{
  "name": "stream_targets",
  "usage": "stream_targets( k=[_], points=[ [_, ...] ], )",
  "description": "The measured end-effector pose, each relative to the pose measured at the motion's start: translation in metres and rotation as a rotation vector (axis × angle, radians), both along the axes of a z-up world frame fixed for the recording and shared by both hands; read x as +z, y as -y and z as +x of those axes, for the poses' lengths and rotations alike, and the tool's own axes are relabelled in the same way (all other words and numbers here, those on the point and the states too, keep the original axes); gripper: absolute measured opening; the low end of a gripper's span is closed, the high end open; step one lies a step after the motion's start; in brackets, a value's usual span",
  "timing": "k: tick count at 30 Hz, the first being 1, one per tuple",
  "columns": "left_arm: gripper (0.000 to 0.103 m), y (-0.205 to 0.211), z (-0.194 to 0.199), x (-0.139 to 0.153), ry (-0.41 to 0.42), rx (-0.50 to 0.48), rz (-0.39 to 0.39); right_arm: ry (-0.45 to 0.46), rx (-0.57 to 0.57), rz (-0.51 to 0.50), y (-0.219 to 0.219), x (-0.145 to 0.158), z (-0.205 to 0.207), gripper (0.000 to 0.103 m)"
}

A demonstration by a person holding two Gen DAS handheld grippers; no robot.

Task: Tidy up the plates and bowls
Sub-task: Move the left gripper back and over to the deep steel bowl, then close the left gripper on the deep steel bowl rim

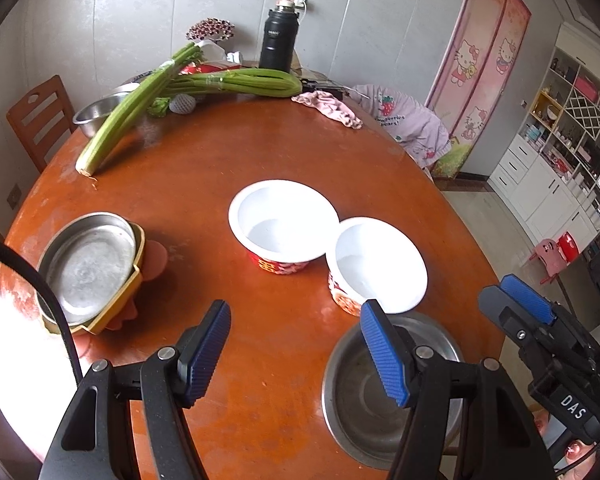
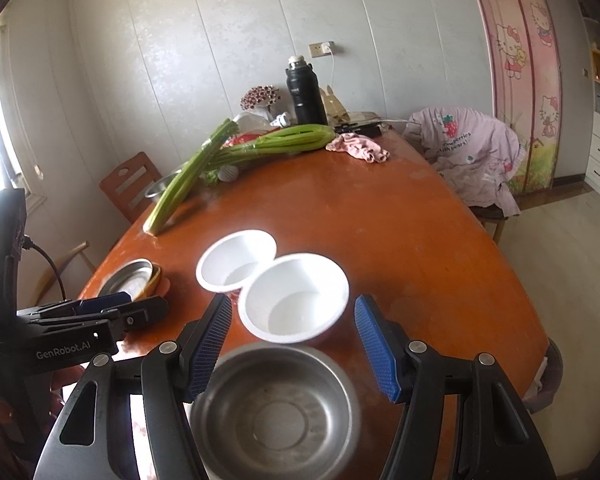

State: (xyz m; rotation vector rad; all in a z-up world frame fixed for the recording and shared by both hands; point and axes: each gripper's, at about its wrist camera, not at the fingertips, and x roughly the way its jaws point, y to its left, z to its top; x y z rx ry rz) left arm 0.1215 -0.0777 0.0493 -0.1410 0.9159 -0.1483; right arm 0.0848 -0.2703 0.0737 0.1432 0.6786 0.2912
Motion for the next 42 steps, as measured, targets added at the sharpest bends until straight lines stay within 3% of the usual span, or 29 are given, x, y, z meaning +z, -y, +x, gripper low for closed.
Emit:
stream_targets(
  k=[11,26,35,42],
  points=[
    [0.067,0.026,-0.004,-0.038,-0.078,-0.062,-0.004,-0.113,-0.003,-0.066,0.013,-0.042,-0.004,0.066],
    [0.067,0.04,-0.006,-0.072,-0.14,-0.088,-0.007,-0.168,0.007,-0.144,0.011,-0.078,-0.006,0.066],
    [0.067,0.043,0.0,-0.079,-0.155,-0.091,-0.014,-0.187,0.045,-0.141,0.006,-0.087,-0.005,0.056],
    [0.062,0.044,0.006,-0.088,-0.181,-0.11,-0.073,-0.206,0.086,-0.114,0.001,-0.092,-0.005,0.055]
  ],
)
